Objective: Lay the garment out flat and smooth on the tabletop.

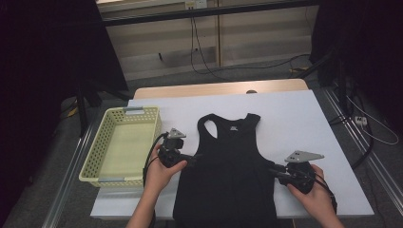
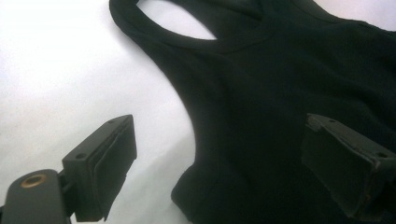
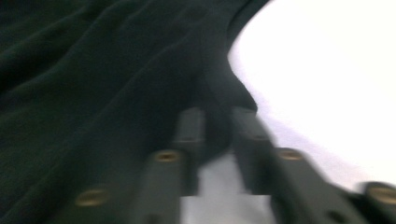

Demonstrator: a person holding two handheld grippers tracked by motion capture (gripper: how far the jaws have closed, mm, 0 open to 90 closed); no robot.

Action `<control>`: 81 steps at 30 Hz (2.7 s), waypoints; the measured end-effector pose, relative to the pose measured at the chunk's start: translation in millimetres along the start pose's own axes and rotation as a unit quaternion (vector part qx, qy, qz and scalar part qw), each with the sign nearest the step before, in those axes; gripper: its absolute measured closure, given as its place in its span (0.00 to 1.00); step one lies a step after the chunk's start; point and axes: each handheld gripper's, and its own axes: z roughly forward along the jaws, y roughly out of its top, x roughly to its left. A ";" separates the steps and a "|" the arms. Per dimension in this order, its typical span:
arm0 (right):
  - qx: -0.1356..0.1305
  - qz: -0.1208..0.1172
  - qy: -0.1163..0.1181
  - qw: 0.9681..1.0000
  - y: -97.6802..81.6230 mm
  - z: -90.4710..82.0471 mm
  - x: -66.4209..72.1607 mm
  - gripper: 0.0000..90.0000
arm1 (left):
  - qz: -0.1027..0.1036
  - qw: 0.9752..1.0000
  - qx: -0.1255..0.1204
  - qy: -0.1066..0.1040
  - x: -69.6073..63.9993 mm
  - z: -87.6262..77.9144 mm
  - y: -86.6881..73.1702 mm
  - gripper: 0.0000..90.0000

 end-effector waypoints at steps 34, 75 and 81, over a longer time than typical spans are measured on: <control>-0.038 0.039 -0.005 0.998 -5.1 -28.3 -46.5 0.90 | -0.010 1.000 -0.002 -0.001 3.4 -3.2 -1.8 0.13; -0.030 0.032 -0.013 0.999 7.9 -8.5 -40.4 0.62 | -0.052 0.997 0.041 0.026 2.1 6.7 -28.9 0.70; -0.038 0.027 -0.021 0.999 10.9 -6.2 -36.6 0.48 | -0.056 0.998 0.011 0.025 2.1 -4.6 -21.4 0.94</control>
